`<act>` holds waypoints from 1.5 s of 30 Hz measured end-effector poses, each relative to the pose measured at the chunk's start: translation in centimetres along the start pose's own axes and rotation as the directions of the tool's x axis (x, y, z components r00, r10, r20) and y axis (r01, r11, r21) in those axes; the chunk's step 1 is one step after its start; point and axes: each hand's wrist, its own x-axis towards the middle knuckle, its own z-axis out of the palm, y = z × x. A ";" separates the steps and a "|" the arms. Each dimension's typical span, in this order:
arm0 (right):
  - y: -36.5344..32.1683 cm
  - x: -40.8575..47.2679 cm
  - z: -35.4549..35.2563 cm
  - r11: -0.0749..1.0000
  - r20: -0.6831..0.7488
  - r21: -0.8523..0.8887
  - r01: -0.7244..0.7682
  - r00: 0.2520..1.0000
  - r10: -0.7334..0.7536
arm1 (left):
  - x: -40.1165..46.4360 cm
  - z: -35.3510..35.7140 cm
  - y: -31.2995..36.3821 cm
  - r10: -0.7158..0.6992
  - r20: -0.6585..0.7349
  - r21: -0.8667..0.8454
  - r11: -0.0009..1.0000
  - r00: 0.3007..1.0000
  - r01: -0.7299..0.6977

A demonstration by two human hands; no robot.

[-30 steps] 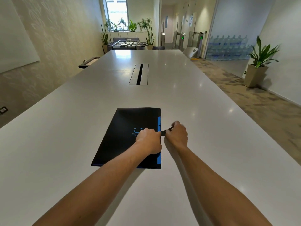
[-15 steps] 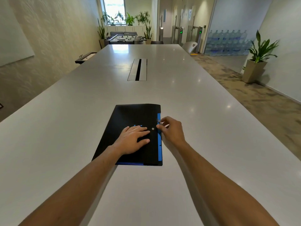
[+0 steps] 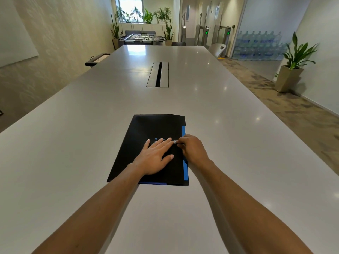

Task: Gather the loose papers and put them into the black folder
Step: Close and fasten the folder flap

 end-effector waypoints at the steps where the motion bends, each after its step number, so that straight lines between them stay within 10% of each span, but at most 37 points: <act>1: 0.0 -0.1 0.1 1.000 -0.013 -0.007 -0.006 1.000 0.006 | 0.0 0.0 0.0 0.001 -0.006 -0.005 1.000 1.000 -0.001; 27: -2.1 -0.7 -0.8 0.981 0.080 -0.106 -0.165 0.982 0.174 | -0.1 -1.6 1.6 -0.111 -0.077 -0.157 0.983 0.991 0.098; 31: -2.7 -1.6 -0.7 0.940 -0.021 -0.048 -0.337 0.942 0.336 | -1.2 -2.6 0.0 -0.442 -0.321 -0.123 0.897 0.838 0.426; 34: -3.6 -2.0 -0.8 0.911 -0.012 0.000 -0.411 0.911 0.411 | -2.5 -3.0 -1.3 -0.739 -0.202 -0.129 0.670 0.642 0.731; 40: -4.1 -1.1 -1.2 0.740 0.044 0.365 -0.565 0.805 0.592 | -2.0 -4.5 -1.2 -0.802 -0.118 -0.334 0.588 0.586 0.737; 45: -3.1 -0.2 -1.4 0.484 0.167 0.569 -0.665 0.669 0.724 | -2.3 -6.4 -3.7 -0.881 0.028 -0.734 0.302 0.472 0.608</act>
